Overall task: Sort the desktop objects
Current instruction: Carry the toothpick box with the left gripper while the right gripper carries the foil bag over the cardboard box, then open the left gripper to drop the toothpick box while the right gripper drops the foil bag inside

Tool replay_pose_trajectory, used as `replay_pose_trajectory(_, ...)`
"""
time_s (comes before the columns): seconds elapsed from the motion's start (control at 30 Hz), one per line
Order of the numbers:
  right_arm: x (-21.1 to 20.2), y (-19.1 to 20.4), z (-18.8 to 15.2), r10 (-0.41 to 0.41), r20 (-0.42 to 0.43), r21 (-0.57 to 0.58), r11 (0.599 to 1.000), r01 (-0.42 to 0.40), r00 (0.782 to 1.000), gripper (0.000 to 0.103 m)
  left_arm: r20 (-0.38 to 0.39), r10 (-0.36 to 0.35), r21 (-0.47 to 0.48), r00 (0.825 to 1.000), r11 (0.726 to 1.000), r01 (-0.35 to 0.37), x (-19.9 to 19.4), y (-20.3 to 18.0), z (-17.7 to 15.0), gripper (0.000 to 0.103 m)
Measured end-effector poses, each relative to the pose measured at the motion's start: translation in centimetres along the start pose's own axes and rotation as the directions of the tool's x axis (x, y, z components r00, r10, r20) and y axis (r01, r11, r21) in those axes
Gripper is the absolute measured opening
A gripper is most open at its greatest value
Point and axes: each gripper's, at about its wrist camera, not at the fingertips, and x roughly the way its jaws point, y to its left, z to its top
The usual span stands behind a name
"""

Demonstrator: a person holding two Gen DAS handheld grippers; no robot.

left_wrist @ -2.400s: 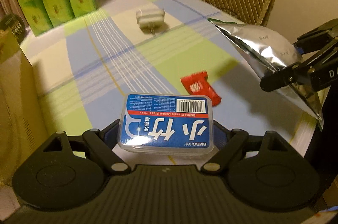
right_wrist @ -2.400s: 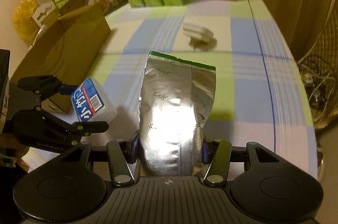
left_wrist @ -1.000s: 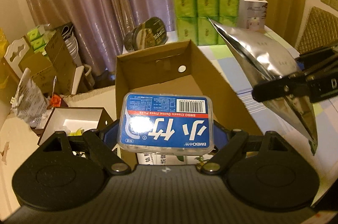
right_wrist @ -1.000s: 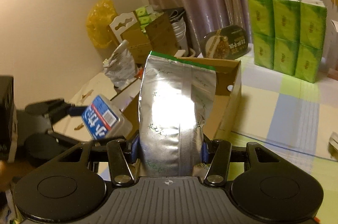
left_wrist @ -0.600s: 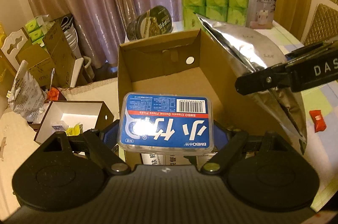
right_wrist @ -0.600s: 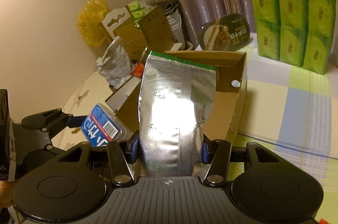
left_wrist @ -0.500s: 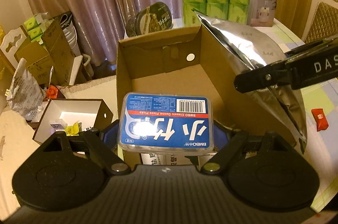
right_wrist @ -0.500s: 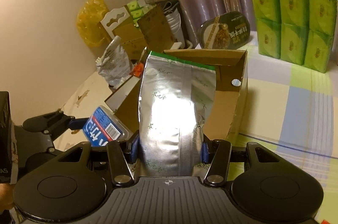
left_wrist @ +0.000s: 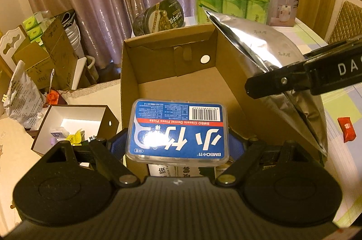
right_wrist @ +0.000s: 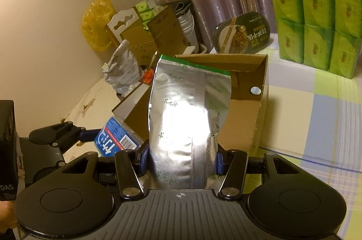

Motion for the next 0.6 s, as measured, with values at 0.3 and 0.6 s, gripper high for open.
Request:
replay_pose_trajectory(0.3,0.26,-0.1,0.29,0.002,0.004,0.01,1.0,-0.002,1.0,0.05,-0.007,0.0,-0.032,1.0,0.999,0.0,0.64,0.65,-0.1,0.084)
replay_pose_trajectory(0.6,0.28,-0.02,0.51,0.013,0.013,0.017,1.0,-0.013,1.0,0.05,-0.005,-0.005,-0.056,1.0,0.998,0.005,0.32,0.9,-0.66,0.09)
